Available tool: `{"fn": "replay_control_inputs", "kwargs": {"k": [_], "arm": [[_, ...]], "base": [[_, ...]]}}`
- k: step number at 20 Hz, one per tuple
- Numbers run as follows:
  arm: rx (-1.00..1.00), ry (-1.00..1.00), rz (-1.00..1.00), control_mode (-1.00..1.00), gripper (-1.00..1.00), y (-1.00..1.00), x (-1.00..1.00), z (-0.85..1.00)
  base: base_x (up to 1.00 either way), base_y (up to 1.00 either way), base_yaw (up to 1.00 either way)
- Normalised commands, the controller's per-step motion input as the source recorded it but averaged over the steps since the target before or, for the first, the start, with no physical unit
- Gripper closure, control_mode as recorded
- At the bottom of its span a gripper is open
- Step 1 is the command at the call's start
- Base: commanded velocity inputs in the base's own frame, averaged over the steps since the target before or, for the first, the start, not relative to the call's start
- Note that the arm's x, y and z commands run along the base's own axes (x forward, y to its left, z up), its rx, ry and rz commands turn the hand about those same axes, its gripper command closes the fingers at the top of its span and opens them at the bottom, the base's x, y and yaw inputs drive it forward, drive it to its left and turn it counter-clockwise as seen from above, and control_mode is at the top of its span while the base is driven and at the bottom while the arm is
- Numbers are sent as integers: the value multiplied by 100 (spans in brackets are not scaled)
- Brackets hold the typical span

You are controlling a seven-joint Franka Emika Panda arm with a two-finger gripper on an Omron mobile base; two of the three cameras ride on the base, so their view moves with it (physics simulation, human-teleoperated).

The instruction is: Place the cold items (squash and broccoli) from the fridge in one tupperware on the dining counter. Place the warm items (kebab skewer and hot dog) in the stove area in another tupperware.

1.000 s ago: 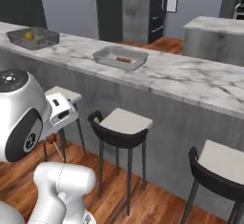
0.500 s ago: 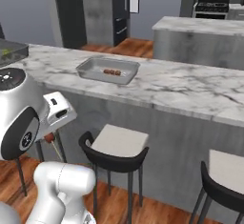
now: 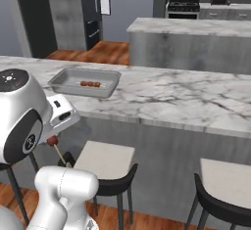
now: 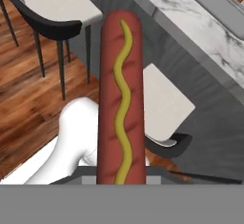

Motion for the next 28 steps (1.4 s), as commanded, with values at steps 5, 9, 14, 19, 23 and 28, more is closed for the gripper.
{"fn": "replay_control_inputs", "kwargs": {"k": [5, 9, 14, 19, 23, 28], "arm": [[0, 0, 0, -100, 100, 6, 17, 14], [-3, 0, 1, -100, 100, 20, 98, 90], [-12, 5, 0, -100, 100, 50, 100, 71], [-2, 13, 0, -100, 100, 39, 100, -11], [0, 13, 6, -100, 100, 5, 100, -42], [0, 10, 6, -100, 100, 0, 97, -42]], "base": [[57, 30, 0], [0, 0, 0], [0, 0, 0], [0, 0, 0], [0, 0, 0], [0, 0, 0]]}}
